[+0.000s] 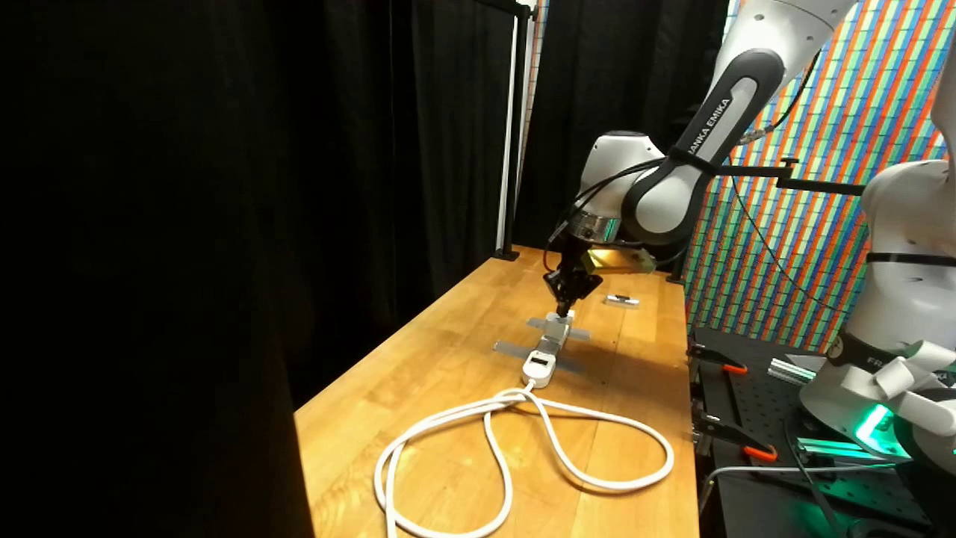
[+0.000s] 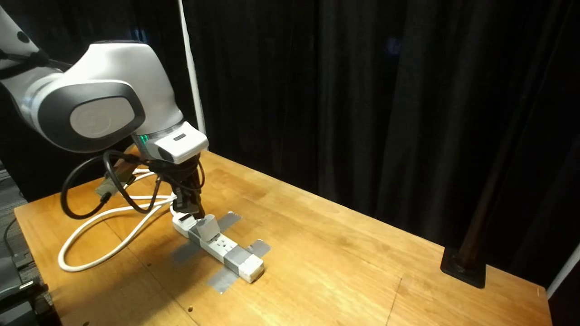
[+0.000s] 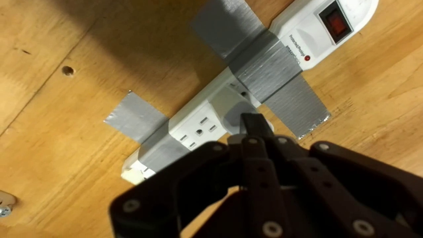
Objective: Put the charger head on the slot on the extension cord
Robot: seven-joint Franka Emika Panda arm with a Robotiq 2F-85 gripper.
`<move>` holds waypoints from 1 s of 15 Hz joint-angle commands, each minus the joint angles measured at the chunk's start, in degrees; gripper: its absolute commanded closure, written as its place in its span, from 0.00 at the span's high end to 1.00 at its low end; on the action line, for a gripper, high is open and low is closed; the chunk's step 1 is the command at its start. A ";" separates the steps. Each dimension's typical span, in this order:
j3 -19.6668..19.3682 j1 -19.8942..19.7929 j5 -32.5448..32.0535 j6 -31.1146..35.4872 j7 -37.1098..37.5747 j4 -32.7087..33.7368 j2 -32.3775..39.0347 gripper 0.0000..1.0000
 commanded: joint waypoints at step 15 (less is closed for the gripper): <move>1.76 -2.73 -6.58 2.47 5.64 1.83 2.26 0.01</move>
